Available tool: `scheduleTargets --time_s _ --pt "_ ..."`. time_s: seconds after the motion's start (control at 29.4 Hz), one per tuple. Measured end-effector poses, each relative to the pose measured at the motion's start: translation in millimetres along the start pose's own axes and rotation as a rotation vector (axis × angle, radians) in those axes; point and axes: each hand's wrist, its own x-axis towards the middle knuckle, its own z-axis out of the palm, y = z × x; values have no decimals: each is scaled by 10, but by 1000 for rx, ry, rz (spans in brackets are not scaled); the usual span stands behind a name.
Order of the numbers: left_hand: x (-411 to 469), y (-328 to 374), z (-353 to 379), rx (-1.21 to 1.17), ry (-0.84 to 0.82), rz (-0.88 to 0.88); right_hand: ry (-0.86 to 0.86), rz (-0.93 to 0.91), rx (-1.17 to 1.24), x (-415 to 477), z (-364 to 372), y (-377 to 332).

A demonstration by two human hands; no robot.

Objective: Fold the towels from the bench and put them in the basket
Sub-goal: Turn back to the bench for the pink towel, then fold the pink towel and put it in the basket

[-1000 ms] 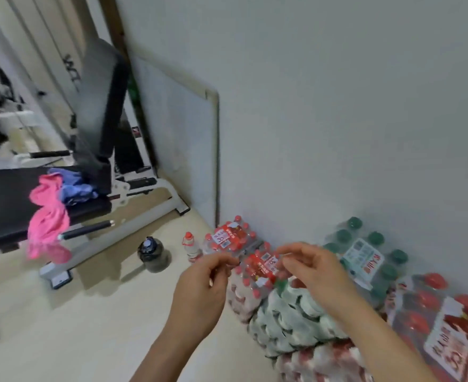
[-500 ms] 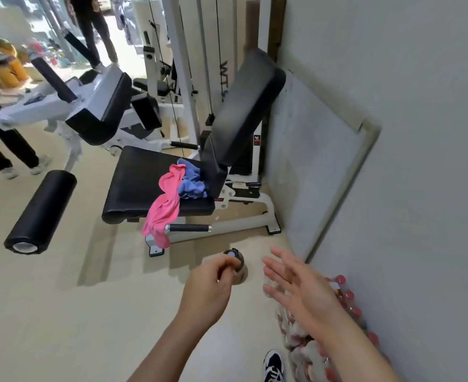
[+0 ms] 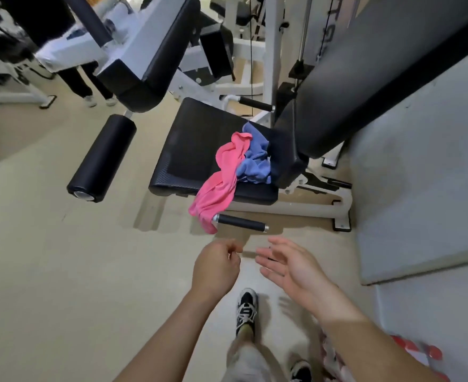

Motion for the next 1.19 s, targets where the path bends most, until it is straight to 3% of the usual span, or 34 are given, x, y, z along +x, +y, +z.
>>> scheduleTargets --time_s 0.14,0.34,0.48,0.58,0.68,0.75,0.85,0.92,0.99,1.05,1.19 --pt "871 -393 74 142 -22 -14 -3 80 -37 859 390 -80" --pt "2102 -854 281 458 -197 14 68 143 -59 2223 718 -176" --pt "2537 -1076 441 615 -336 81 192 182 -74 3064 772 -116" --pt "2673 -1206 501 638 -368 111 175 276 5 3476 827 62" --pt "2758 -1228 466 594 -367 117 105 362 38 3645 927 238" --pt "2816 -1216 437 504 -377 64 99 326 43 3650 974 227" --pt "2850 -1039 350 114 -435 -130 97 219 163 3510 1034 0" --pt "2819 -786 183 -53 -554 -123 85 123 95 3363 1039 -198" --pt "2758 -559 -13 -60 -674 -4 20 16 -19 3201 1032 -410" --pt "2709 -343 -233 9 -525 122 -48 -30 -90 3017 1061 -699" --pt "2668 64 -647 -252 71 212 -276 -212 -292 2605 1177 -1361"
